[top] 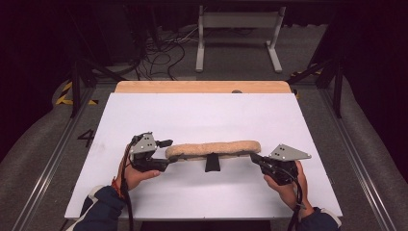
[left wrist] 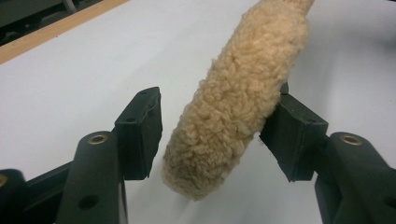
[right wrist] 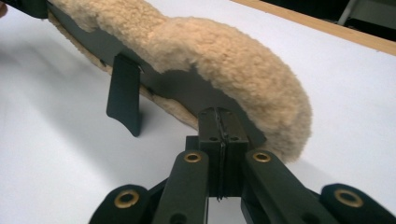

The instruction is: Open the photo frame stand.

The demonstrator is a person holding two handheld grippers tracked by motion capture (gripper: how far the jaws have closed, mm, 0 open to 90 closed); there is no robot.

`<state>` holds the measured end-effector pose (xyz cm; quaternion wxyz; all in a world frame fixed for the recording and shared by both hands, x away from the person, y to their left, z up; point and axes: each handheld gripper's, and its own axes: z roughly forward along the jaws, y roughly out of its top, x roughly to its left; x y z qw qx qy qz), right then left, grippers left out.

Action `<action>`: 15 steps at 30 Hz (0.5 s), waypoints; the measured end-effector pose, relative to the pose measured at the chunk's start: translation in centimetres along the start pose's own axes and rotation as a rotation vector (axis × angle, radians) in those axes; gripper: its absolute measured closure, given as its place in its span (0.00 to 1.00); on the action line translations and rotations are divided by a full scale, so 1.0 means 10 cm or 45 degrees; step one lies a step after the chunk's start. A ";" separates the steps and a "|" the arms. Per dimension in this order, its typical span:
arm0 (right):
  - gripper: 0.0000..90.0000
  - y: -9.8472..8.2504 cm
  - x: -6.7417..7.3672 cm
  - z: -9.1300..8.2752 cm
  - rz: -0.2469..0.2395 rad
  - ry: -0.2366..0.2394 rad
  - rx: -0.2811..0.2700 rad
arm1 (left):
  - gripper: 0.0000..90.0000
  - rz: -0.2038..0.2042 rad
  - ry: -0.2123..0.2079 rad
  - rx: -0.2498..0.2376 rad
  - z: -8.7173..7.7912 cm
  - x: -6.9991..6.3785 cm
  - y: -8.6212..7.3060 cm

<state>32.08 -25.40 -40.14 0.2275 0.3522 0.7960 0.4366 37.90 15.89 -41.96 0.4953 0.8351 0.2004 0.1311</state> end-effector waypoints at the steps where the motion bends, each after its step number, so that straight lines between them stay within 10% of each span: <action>1: 1.00 -0.01 -0.02 -0.01 0.008 -0.005 0.001 | 0.46 0.000 -0.002 0.002 0.00 0.00 0.00; 15: 0.99 -0.05 -0.18 -0.07 0.056 -0.077 -0.021 | 0.57 -0.004 -0.022 0.026 -0.02 -0.04 0.00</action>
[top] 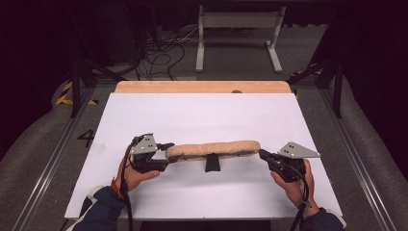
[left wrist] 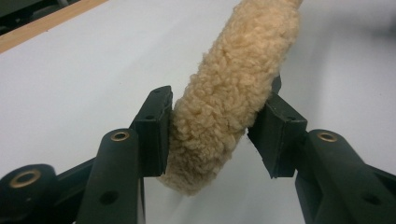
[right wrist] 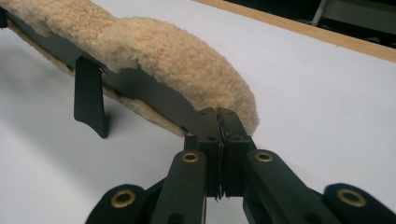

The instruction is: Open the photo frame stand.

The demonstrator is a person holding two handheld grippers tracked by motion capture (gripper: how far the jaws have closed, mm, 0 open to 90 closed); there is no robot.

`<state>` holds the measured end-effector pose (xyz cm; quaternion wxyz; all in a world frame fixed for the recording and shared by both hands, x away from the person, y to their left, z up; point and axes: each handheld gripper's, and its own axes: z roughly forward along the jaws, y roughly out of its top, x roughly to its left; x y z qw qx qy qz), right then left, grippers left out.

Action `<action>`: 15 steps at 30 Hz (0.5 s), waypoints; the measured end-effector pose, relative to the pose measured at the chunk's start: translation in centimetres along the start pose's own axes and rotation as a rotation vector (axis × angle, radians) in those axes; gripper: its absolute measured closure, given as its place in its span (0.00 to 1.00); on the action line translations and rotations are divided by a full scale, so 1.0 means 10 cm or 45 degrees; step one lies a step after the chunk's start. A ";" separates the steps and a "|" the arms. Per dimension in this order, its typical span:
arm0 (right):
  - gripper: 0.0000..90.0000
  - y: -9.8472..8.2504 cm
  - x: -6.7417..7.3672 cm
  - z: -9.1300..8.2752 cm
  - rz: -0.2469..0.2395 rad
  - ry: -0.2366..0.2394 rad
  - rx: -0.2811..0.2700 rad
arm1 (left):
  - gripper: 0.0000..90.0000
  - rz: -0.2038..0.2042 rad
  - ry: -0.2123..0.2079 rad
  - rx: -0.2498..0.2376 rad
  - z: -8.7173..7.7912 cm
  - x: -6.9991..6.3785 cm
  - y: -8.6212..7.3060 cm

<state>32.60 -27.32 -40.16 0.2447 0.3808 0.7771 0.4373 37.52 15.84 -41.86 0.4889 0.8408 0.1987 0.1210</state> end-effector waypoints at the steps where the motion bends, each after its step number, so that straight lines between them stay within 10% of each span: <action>1: 0.99 0.00 0.00 0.01 0.003 0.005 0.000 | 0.58 0.009 0.006 0.005 0.00 0.00 0.00; 15: 0.99 0.01 -0.05 0.10 0.014 0.000 0.001 | 0.60 0.017 0.005 0.009 -0.02 -0.03 0.00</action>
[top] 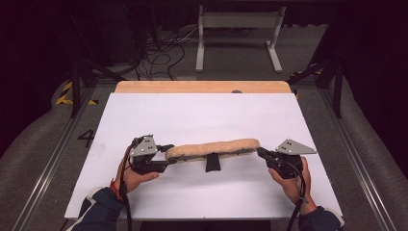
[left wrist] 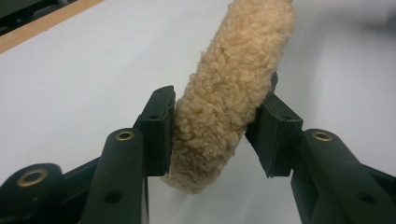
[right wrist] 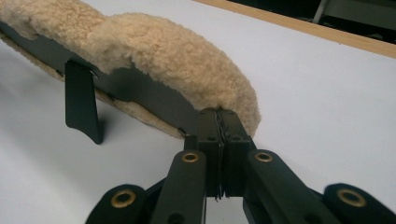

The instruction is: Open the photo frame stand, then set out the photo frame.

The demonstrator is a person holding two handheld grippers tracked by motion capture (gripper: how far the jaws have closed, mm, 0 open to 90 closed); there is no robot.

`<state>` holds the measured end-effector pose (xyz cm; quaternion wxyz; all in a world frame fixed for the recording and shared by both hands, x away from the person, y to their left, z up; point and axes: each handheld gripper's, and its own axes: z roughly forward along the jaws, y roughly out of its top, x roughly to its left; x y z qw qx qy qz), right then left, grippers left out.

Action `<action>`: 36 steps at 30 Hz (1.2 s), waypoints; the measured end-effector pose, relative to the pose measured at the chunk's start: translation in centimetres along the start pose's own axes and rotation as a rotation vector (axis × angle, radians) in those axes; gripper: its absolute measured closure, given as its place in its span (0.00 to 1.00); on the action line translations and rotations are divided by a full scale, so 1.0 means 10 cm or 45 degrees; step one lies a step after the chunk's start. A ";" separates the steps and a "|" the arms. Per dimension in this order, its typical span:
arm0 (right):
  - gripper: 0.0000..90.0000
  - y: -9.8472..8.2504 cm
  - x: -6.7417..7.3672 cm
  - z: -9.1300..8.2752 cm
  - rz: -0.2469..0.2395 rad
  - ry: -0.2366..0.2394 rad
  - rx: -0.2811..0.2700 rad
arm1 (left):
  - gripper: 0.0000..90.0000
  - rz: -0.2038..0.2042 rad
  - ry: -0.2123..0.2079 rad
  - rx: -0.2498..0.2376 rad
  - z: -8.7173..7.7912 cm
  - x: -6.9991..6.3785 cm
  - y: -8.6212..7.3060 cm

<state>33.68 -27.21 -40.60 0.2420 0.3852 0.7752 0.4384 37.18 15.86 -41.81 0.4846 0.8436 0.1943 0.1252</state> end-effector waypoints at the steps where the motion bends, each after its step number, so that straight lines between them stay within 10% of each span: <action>1: 0.99 0.00 0.00 0.00 0.004 -0.002 0.000 | 0.60 0.000 0.002 0.000 0.00 0.00 0.00; 36: 0.97 0.13 0.04 0.30 -0.001 0.028 0.034 | 0.69 0.151 0.092 0.021 -0.06 -0.30 0.00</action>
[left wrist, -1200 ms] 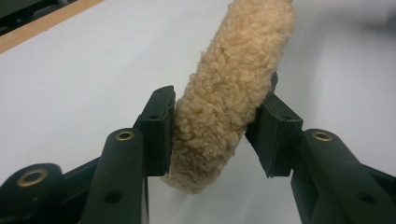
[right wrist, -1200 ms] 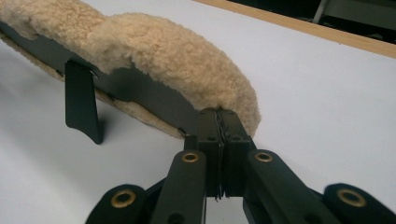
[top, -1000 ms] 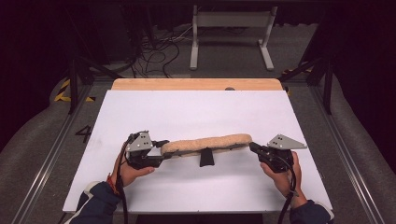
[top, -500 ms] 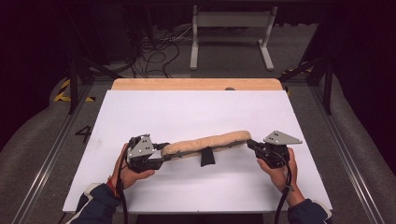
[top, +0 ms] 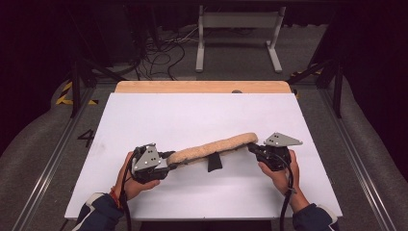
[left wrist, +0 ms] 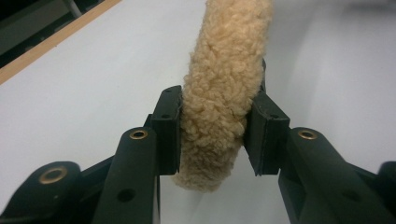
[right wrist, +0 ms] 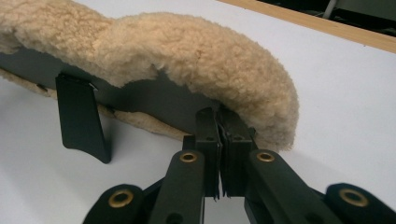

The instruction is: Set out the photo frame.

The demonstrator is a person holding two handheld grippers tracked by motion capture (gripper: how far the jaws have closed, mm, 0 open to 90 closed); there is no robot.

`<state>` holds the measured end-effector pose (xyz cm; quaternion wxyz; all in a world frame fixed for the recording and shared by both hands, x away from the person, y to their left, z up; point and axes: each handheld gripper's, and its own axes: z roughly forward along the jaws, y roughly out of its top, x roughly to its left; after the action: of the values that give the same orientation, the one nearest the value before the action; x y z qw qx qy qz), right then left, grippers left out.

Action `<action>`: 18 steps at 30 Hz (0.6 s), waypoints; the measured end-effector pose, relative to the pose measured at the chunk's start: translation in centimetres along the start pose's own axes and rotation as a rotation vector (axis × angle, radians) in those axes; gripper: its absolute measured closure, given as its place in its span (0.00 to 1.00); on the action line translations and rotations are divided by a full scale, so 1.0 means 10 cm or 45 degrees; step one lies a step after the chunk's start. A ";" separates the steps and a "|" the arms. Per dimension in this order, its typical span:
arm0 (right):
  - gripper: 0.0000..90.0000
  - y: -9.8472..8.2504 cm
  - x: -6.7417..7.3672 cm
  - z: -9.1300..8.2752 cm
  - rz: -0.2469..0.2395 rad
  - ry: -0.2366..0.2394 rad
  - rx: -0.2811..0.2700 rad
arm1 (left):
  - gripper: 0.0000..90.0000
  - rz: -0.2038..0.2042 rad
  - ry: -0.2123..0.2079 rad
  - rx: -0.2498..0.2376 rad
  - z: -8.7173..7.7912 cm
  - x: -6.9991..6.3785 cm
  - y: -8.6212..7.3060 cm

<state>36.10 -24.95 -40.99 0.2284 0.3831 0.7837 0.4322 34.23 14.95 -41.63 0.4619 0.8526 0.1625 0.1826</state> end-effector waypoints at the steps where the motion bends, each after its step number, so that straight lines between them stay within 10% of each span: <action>1: 0.97 0.00 0.00 0.00 0.002 0.001 -0.001 | 0.69 0.005 0.004 0.000 0.00 -0.01 0.00; 18: 0.95 0.10 0.03 -0.01 0.036 0.027 -0.054 | 0.71 0.077 -0.009 0.021 -0.09 -0.20 0.01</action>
<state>36.27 -24.48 -40.12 0.2219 0.3846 0.7714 0.4559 32.10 14.64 -41.42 0.4498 0.8614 0.1366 0.1921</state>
